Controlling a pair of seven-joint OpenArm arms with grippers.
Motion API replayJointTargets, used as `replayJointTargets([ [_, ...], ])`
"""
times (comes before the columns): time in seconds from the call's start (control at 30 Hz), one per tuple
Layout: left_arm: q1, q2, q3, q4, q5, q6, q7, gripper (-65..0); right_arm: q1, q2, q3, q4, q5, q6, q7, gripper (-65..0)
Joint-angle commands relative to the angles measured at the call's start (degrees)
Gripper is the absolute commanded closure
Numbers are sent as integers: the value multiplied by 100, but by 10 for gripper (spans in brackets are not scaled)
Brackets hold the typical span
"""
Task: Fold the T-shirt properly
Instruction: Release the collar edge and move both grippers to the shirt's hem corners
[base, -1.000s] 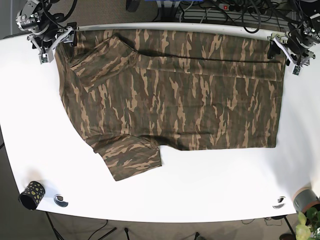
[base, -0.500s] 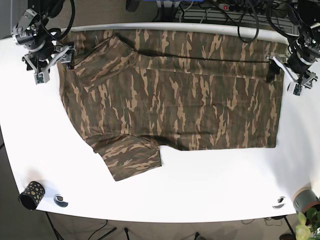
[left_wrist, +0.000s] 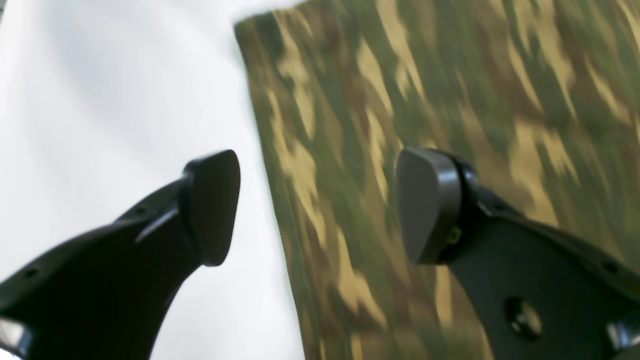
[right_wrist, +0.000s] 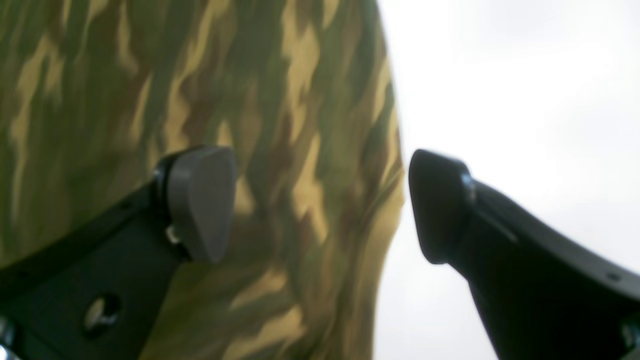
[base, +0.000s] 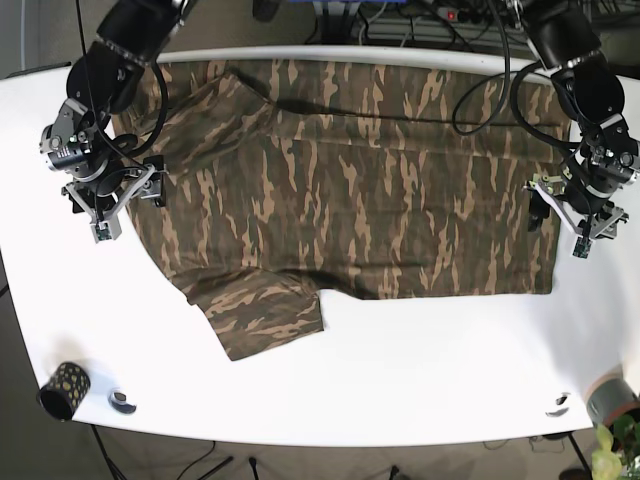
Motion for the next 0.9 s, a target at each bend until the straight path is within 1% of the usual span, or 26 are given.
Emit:
replayJointTargets([
  [0.0, -280, -87, -6, -193, -3, 10, -110, -449, 394, 115, 8, -221, -60, -10, 91, -509],
  [0.07, -491, -87, -6, -404, -3, 10, -110, -449, 737, 124, -28, -573, -166, -10, 100, -509],
  [0.17, -711, -96, 3, -632, -3, 10, -110, -449, 1221, 309, -256, -1223, -280, -10, 188, -509],
  [0.23, -790, -96, 11, -747, 6, 10, -110, -449, 1502, 405, -467, -1680, -280, -10, 416, -507],
  [0.37, -807, -105, 11, -800, 6, 10, -119, -447, 2003, 520, -784, -2674, -359, -10, 979, -507],
  [0.43, -790, -105, 11, -782, 6, 10, -119, -447, 2276, 634, -898, -3236, -420, -10, 1295, -507],
  [0.57, -702, -105, -24, -773, 6, 10, -110, -447, 2698, 819, -995, -4388, -473, -10, 2016, -507],
  [0.77, -429, -105, -24, -685, -3, 10, -110, -447, 3032, 1003, -1003, -5584, -473, -10, 2966, -507],
  [0.87, -359, -105, -24, -685, -3, 10, -110, -447, 3093, 1030, -1003, -5891, -473, -10, 3185, -507],
])
